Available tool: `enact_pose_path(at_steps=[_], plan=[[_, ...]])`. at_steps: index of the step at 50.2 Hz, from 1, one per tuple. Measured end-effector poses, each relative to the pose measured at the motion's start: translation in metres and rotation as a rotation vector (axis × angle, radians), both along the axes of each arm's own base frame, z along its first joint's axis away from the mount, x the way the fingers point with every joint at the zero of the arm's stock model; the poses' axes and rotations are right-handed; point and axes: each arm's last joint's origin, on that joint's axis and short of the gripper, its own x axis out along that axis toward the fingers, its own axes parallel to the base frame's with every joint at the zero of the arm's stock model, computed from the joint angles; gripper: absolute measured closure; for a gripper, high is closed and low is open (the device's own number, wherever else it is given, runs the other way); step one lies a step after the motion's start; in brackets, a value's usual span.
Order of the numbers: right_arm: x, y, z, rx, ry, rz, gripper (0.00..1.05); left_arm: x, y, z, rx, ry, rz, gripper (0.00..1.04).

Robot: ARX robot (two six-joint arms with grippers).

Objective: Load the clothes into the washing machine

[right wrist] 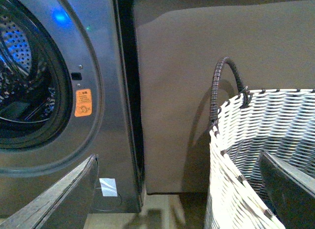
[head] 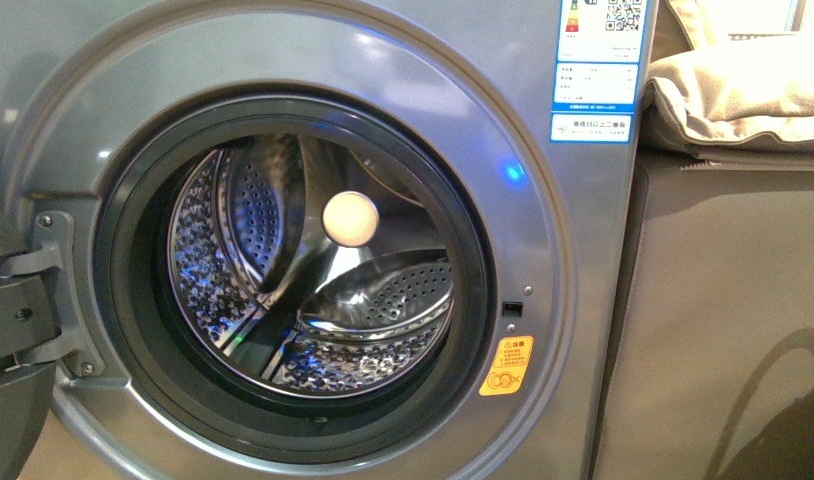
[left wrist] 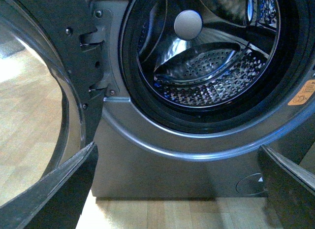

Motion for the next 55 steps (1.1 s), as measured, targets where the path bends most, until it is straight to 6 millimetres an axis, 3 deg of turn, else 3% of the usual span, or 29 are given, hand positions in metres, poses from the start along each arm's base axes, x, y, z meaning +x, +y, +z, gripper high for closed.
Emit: enact_pose_path(at_steps=[52, 55], plan=[[0.0, 0.0001, -0.0001, 0.002, 0.0, 0.002, 0.08, 0.0, 0.0, 0.0, 0.0, 0.0, 0.0, 0.07], [-0.0004, -0.0001, 0.0054, 0.052, -0.062, 0.05, 0.08, 0.0, 0.0, 0.0, 0.0, 0.0, 0.0, 0.07]])
